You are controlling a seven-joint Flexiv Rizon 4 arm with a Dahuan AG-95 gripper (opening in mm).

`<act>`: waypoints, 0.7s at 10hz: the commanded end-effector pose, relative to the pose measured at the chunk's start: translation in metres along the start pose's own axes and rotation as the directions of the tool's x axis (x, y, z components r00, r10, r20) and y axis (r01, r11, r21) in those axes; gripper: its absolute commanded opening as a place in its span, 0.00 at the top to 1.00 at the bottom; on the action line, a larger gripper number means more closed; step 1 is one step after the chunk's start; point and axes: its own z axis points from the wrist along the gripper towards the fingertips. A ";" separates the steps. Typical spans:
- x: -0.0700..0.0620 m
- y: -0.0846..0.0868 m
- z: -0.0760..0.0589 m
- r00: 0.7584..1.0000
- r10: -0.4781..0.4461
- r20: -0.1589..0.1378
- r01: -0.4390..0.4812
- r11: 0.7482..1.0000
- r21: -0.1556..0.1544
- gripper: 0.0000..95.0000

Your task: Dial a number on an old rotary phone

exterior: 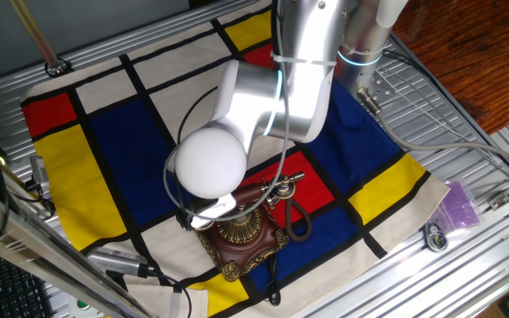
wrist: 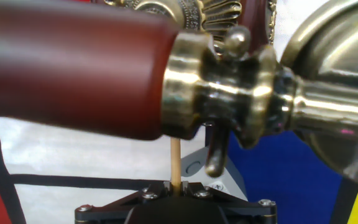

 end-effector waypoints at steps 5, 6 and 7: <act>-0.001 -0.007 -0.002 1.000 0.005 0.002 -0.005 1.000 -0.020 1.00; -0.002 -0.008 0.000 1.000 0.002 0.003 -0.002 1.000 -0.020 1.00; -0.002 -0.009 0.001 1.000 0.004 0.000 -0.004 1.000 -0.021 1.00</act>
